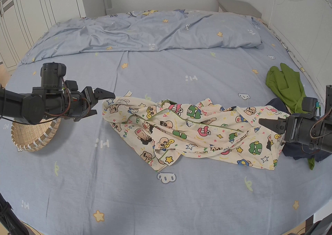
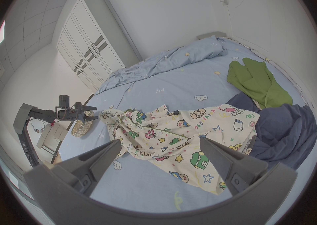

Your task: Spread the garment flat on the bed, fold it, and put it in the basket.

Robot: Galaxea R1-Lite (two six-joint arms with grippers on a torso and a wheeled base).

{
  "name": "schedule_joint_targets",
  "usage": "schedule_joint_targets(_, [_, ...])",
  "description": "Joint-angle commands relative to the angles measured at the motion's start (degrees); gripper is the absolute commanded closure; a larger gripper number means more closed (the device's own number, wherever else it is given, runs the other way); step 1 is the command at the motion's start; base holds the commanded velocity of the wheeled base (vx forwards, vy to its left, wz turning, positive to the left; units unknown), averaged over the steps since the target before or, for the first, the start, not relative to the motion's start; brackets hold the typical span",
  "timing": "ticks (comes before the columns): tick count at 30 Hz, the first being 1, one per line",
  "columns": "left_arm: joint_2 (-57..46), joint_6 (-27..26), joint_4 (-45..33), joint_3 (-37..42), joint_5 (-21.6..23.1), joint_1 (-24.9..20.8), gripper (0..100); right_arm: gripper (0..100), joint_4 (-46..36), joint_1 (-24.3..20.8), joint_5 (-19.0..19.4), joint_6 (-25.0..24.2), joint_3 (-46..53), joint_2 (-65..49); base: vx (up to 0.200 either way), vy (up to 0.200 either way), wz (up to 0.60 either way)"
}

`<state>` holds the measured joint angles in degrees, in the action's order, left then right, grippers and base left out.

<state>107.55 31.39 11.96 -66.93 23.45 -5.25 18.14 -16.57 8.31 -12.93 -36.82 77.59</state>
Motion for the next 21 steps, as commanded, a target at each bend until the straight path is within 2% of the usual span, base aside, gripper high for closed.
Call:
schedule_joint_targets(1, [-7.9,-0.6,-1.1,5.8,-0.1,0.9,0,0,0.1,0.1,0.0,0.0,-0.3,-0.2,0.0,0.0,0.0])
schedule_joint_targets(4, [-8.8,-0.6,-1.1,8.5,-0.2,0.9,0,0,0.0,0.1,0.0,0.0,-0.3,-1.4,0.0,0.0,0.0])
schedule_joint_targets(9, [-10.2,3.0,-1.2,14.1,0.5,-3.4,0,0,-0.2,0.0,0.1,0.0,-0.3,-2.7,0.0,0.0,0.0])
schedule_joint_targets(10, [-9.6,6.9,-1.0,15.3,0.5,-8.3,0,0,-0.2,0.0,0.1,0.0,-0.3,-2.7,0.0,0.0,0.0])
schedule_joint_targets(11, [-9.0,9.8,-1.0,15.6,0.5,-10.7,0,0,-0.2,0.0,0.0,0.0,-0.2,-2.7,0.0,0.0,0.0])
schedule_joint_targets(12, [-8.8,10.6,-1.0,15.6,0.5,-11.2,0,0,-0.2,0.0,0.0,0.0,-0.2,-2.7,0.0,0.0,0.0])
schedule_joint_targets(14, [-5.8,19.1,-0.5,15.3,1.2,-14.9,0,0,-0.1,0.0,0.0,0.1,-0.1,-2.7,0.0,0.0,0.0])
schedule_joint_targets(15, [-5.0,22.7,0.1,15.7,1.9,-15.6,0,0,-0.1,0.0,0.0,0.1,-0.1,-2.8,0.0,0.0,0.0])
schedule_joint_targets(16, [-4.9,23.2,0.2,15.7,2.1,-15.7,0,0,-0.1,0.0,0.0,0.1,-0.1,-2.7,0.0,0.0,0.0])
schedule_joint_targets(17, [-4.4,27.5,1.3,16.6,3.8,-15.9,0,0,-0.1,0.0,0.0,0.1,0.0,-2.7,0.0,0.0,0.0])
schedule_joint_targets(21, [-3.1,29.3,5.5,22.2,7.7,-15.3,0,0,0.0,0.0,0.0,0.1,0.0,-2.7,0.0,0.0,0.0])
